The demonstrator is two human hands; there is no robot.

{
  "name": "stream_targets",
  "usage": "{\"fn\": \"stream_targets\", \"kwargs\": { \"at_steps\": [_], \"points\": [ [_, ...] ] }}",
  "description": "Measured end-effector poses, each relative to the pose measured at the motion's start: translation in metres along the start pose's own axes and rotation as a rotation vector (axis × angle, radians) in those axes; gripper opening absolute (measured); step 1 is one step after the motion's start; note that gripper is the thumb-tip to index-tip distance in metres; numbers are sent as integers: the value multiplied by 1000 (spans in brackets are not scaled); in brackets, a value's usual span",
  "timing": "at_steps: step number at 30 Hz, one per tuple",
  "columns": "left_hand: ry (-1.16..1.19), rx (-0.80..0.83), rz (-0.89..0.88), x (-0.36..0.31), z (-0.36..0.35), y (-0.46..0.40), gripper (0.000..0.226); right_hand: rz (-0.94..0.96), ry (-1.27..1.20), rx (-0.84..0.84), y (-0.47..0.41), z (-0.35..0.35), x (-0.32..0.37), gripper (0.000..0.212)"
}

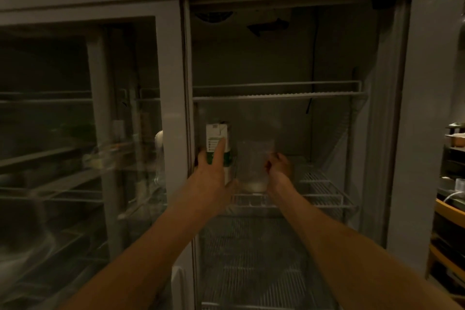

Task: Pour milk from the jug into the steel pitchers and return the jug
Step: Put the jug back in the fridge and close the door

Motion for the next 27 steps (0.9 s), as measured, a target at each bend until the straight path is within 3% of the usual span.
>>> {"fn": "stream_targets", "kwargs": {
  "at_steps": [7, 19, 24, 27],
  "points": [
    [45, -17, 10, 22, 5, -7, 97, -16, 56, -6, -4, -3, -11, 35],
    [83, 8, 22, 29, 12, -2, 95, -88, 311, 82, -4, 5, -9, 20],
    [107, -54, -31, 27, 14, 5, 85, -153, 464, 127, 2, 9, -2, 46],
    [143, -101, -131, 27, 15, 18, 79, -25, 491, 76, 16, 14, 4, 37]
  ]
}}
Point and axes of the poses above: each hand's wrist, its own y-axis away from the middle knuckle, its own z-axis out of the back of the hand, x = y × z, the point moved 1 cm from there along -y, towards the middle knuckle, and after that the axes turned 14 degrees about x, right-handed, at the moved point
